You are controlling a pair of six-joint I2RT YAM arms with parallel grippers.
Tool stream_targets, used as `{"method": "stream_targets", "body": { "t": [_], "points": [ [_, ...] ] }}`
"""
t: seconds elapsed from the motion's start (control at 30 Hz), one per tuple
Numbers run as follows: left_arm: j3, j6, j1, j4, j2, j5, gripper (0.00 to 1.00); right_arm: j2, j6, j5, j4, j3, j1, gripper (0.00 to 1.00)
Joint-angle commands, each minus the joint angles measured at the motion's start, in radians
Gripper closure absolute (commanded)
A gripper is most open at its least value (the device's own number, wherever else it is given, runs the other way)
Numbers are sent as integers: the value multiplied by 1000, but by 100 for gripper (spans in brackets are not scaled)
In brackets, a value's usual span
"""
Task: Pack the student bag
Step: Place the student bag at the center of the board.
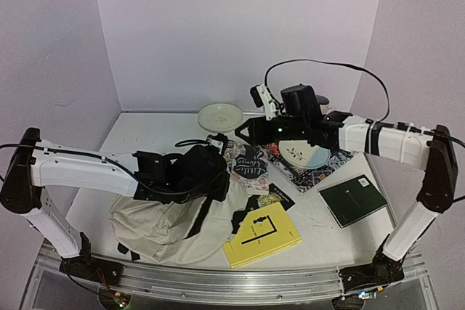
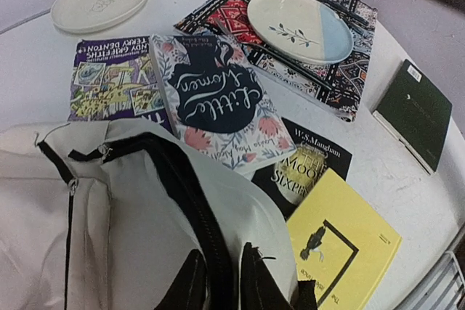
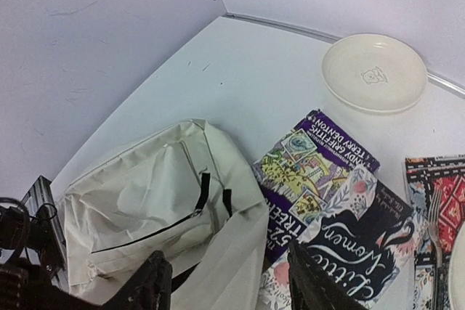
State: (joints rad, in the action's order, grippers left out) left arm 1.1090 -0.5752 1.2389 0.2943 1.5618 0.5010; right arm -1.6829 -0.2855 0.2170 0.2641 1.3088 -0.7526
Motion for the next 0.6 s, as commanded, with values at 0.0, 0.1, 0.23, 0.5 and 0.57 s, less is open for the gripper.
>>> {"method": "stream_targets", "body": {
  "t": [0.0,0.1,0.23,0.5,0.57],
  "points": [
    [103,-44,-24,-42,47,35,76,91,-51,-25,37,-169,-9,44],
    [84,-62,-46,-38,29,-22,67,143,-76,-31,61,-266,-28,40],
    [25,-75,-73,-37,-42,-100,59,204,-127,-34,97,-371,-60,35],
    [-83,-97,-79,-8,-137,-274,41,252,-204,-35,130,-465,-158,27],
    [-95,-104,-80,-6,-134,-330,38,242,-219,-42,137,-473,-171,26]
  ]
}}
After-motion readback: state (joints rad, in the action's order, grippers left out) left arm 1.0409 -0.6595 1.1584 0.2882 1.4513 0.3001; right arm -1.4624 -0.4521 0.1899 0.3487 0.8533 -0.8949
